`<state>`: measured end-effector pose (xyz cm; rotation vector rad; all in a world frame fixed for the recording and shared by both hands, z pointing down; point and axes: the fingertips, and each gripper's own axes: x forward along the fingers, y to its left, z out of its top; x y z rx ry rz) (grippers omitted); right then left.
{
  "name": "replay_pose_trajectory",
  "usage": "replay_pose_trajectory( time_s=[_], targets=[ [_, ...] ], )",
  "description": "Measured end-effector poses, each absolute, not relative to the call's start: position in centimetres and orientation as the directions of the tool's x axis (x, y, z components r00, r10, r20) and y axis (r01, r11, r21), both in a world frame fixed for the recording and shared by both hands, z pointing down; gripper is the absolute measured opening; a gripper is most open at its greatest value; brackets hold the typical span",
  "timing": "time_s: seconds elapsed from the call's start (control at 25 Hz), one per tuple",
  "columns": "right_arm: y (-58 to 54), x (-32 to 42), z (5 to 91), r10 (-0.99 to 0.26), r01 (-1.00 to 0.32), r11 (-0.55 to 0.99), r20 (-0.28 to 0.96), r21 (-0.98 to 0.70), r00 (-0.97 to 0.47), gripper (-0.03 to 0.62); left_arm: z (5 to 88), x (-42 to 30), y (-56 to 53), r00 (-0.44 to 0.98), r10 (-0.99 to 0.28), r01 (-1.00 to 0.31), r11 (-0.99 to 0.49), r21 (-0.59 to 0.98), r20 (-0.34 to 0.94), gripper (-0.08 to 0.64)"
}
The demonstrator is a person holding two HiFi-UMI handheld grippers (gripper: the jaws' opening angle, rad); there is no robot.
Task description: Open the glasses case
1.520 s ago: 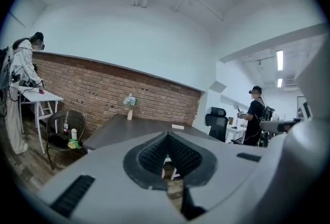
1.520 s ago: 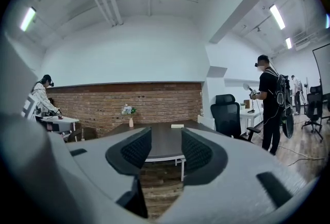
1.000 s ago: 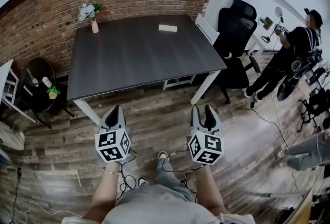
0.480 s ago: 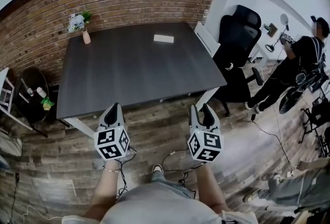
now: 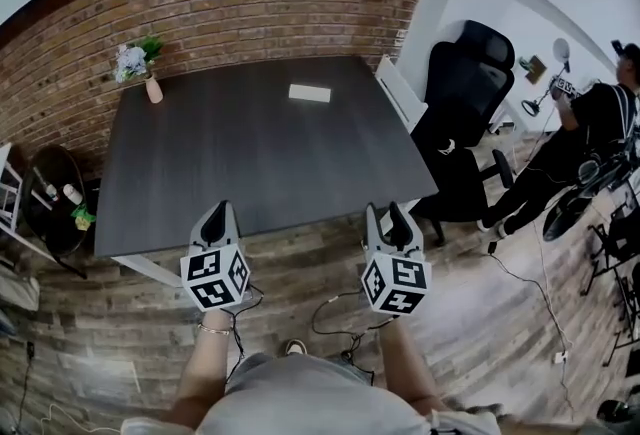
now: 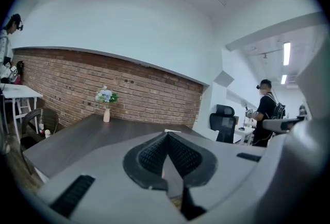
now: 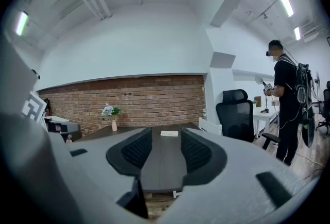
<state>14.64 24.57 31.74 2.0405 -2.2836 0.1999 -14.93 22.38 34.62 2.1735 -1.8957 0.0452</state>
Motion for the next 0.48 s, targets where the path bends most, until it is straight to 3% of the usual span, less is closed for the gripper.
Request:
replay_pose_trajectory(
  time_s=[0.48],
  targets=[
    [17.3, 16.1, 33.4, -0.977, -0.993, 0.115, 0.180, -0.025, -0.117, 0.178, 37.8, -14.2, 15.5, 0.125, -0.964, -0.972, -0.072, 0.224, 0.233, 0.002]
  ],
)
